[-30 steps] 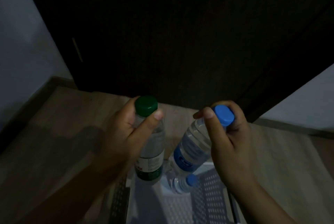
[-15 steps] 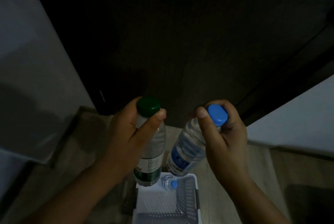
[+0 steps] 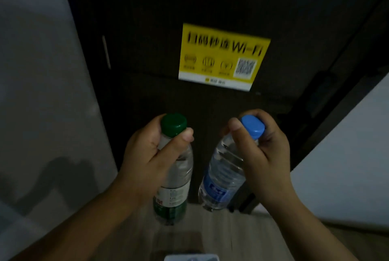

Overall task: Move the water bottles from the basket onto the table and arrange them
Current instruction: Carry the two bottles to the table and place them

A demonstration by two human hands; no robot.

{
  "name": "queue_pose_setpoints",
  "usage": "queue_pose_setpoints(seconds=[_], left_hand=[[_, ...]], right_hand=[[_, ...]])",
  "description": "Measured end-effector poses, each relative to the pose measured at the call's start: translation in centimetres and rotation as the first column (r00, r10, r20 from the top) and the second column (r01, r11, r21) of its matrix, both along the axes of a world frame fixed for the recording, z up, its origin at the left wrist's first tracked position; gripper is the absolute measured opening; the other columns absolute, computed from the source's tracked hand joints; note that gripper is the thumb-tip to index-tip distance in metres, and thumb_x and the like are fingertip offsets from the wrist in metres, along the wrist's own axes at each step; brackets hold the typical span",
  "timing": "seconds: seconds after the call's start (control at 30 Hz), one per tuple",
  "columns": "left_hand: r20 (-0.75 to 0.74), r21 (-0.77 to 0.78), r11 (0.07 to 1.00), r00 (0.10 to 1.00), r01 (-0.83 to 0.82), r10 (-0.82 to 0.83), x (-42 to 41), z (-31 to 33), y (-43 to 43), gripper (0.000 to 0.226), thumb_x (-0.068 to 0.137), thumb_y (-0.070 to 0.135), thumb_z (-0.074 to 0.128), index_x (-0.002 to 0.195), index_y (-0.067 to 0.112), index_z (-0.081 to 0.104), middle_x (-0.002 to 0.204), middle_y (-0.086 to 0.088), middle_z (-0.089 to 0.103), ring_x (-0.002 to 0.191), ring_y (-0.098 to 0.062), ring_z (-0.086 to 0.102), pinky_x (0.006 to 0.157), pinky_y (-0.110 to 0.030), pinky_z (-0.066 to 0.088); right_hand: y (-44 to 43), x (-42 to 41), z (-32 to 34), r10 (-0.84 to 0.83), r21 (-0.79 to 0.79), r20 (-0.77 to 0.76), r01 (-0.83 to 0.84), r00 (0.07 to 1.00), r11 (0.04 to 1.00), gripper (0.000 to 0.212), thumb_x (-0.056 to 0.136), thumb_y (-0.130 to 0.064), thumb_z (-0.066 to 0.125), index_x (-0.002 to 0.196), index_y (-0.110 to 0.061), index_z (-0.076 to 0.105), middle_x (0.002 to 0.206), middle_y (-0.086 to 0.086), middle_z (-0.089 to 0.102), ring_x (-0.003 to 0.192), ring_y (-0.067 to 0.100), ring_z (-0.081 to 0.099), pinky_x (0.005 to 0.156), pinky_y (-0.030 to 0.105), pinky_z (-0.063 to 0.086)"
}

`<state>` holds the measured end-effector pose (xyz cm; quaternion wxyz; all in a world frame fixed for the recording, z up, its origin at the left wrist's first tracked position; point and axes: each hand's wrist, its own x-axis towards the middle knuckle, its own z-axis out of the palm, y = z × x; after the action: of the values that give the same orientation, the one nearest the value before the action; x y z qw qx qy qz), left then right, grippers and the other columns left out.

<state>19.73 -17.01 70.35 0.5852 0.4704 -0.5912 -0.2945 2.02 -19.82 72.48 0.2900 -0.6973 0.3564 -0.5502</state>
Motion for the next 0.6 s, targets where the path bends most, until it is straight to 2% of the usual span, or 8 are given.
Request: queue_pose_setpoints(seconds=[0.2,0.37,0.43,0.6], left_hand=[[0.062,-0.175,0.985,0.998,0.006,0.004,1.5,13.5,2.4,0.030,0.087,0.040,0.053,0.089,0.014,0.067,0.084,0.014,0.071,0.081,0.002,0.067,0.066,-0.003,0.045],[0.038,-0.225,0.972,0.997,0.073,-0.066,1.0,21.7,5.1,0.039,0.084,0.047,0.058,0.087,0.009,0.066,0.081,0.000,0.074,0.073,-0.009,0.071,0.060,-0.012,0.052],[0.035,-0.219,0.971,0.995,0.094,-0.088,0.7,23.7,6.0,0.044,0.080,0.048,0.054,0.085,0.006,0.066,0.081,-0.005,0.074,0.071,-0.013,0.071,0.059,-0.015,0.053],[0.021,-0.226,0.972,0.998,0.066,-0.063,-0.7,27.0,7.6,0.045,0.080,0.048,0.053,0.085,0.005,0.066,0.081,-0.008,0.074,0.079,-0.020,0.073,0.067,-0.019,0.057]], right_hand=[[2.6,-0.3,13.2,0.070,-0.071,0.075,-0.065,0.995,0.995,0.023,0.088,-0.034,0.056,0.091,-0.012,0.060,0.081,0.005,0.069,0.073,0.017,0.067,0.065,0.023,0.055],[4.5,-0.9,21.0,0.128,-0.132,0.122,-0.112,0.984,0.985,0.023,0.087,-0.037,0.055,0.085,-0.016,0.062,0.077,0.006,0.070,0.070,0.019,0.068,0.064,0.022,0.055],[4.9,-1.2,22.8,0.154,-0.141,0.139,-0.135,0.978,0.981,0.023,0.086,-0.039,0.055,0.083,-0.017,0.063,0.077,0.009,0.070,0.071,0.022,0.069,0.065,0.024,0.055],[5.3,-2.2,26.0,0.280,-0.158,0.162,-0.256,0.946,0.954,0.031,0.083,-0.042,0.058,0.084,-0.012,0.063,0.075,0.008,0.070,0.069,0.019,0.070,0.061,0.017,0.053]])
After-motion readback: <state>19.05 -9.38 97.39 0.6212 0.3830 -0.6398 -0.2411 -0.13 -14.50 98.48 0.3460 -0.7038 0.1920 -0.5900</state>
